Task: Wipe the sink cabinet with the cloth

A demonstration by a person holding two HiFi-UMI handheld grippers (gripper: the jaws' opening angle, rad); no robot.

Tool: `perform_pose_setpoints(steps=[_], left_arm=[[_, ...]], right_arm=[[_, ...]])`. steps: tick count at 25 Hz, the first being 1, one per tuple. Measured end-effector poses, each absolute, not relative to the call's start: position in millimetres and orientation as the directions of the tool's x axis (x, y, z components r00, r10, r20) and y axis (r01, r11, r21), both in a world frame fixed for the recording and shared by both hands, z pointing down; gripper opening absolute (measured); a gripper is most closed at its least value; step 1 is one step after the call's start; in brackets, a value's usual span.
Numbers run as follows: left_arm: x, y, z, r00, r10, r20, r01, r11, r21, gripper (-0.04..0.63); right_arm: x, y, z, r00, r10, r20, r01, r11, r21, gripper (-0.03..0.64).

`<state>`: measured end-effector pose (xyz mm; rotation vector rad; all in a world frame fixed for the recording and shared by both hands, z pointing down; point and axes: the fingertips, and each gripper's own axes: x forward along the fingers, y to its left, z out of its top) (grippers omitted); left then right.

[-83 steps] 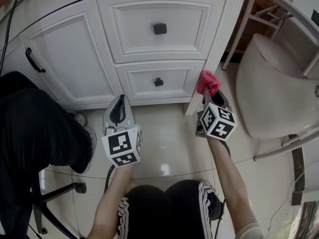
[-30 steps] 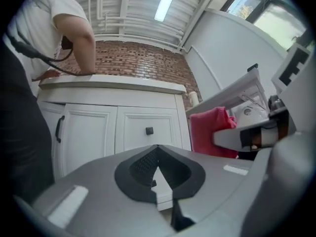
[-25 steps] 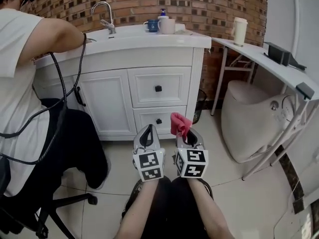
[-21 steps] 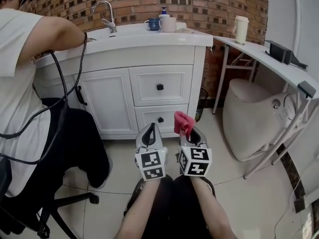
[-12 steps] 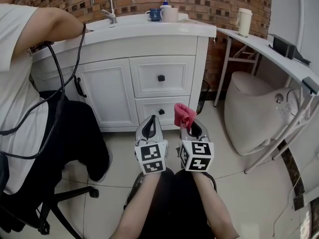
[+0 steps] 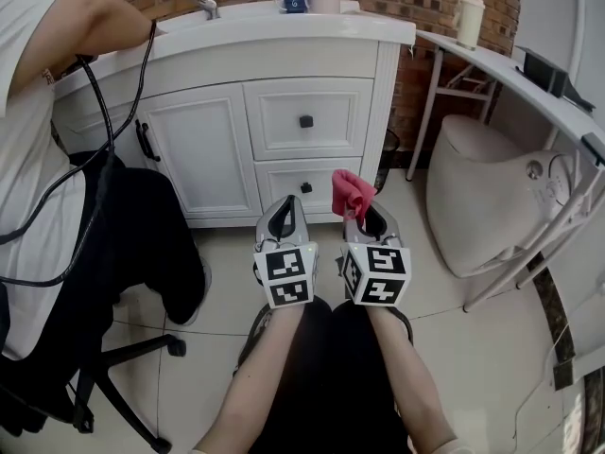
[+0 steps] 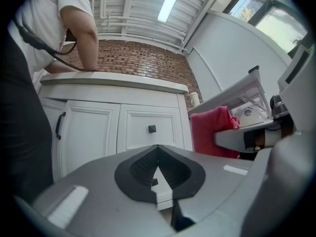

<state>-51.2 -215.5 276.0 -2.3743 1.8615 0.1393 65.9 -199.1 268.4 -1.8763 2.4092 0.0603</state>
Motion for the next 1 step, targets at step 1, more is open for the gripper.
perform_pose_setpoints(steps=[1], left_arm=[[-50.6, -216.2, 277.7, 0.240, -0.960, -0.143, -0.971, -0.237, -0.039, 0.015]], right_arm=[[65.7, -198.7, 268.0, -0.244, -0.965, -0.096, -0.969, 0.247, -0.016, 0.060]])
